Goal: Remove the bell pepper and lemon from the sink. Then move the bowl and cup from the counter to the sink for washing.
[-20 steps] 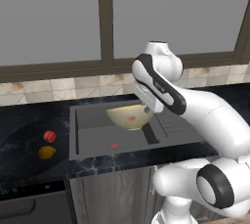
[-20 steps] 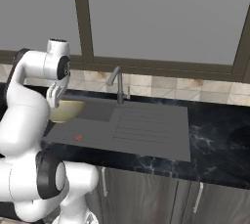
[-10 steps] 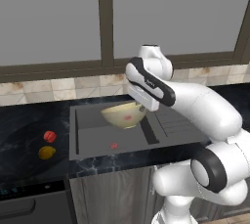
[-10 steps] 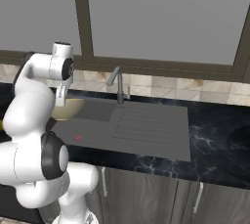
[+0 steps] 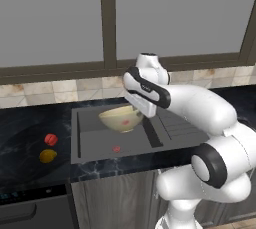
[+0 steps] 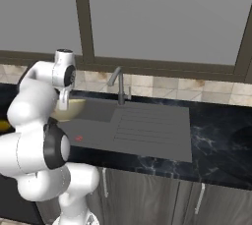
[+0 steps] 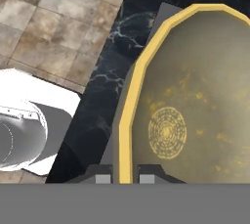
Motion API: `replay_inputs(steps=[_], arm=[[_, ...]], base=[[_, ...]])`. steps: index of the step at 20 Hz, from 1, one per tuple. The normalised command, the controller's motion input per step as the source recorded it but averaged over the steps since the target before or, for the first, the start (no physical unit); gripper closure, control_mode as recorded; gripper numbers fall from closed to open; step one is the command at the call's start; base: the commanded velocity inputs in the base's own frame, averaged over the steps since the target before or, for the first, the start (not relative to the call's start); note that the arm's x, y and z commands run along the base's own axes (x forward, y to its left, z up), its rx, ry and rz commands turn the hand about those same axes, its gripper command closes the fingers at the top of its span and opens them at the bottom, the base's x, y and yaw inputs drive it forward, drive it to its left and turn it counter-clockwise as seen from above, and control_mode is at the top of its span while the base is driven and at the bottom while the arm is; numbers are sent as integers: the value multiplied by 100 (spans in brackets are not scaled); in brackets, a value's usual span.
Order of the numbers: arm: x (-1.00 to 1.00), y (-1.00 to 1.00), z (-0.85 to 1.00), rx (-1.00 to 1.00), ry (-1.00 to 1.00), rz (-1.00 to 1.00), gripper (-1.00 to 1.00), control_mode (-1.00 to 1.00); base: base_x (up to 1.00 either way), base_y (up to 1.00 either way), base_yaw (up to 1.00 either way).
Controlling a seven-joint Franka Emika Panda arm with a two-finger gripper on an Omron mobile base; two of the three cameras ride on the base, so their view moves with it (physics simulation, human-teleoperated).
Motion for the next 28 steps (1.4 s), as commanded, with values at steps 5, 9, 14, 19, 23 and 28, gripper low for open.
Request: replay_inputs(steps=[5,9,14,19,23,28], arm=[[30,8,-34,2,-6,4,100,-100],[26,12,-30,4,-14,5,100,-100],[25,10,-30,4,-8,7,100,-100],[24,16,-36,2,-1,7,100,-100],[30,12,-35,2,0,7,100,-100],[35,10,-34,3,0,4,100,-100]], base=[[0,0,0],[0,0,0],[0,0,0],[0,0,0],[0,0,0],[0,0,0]])
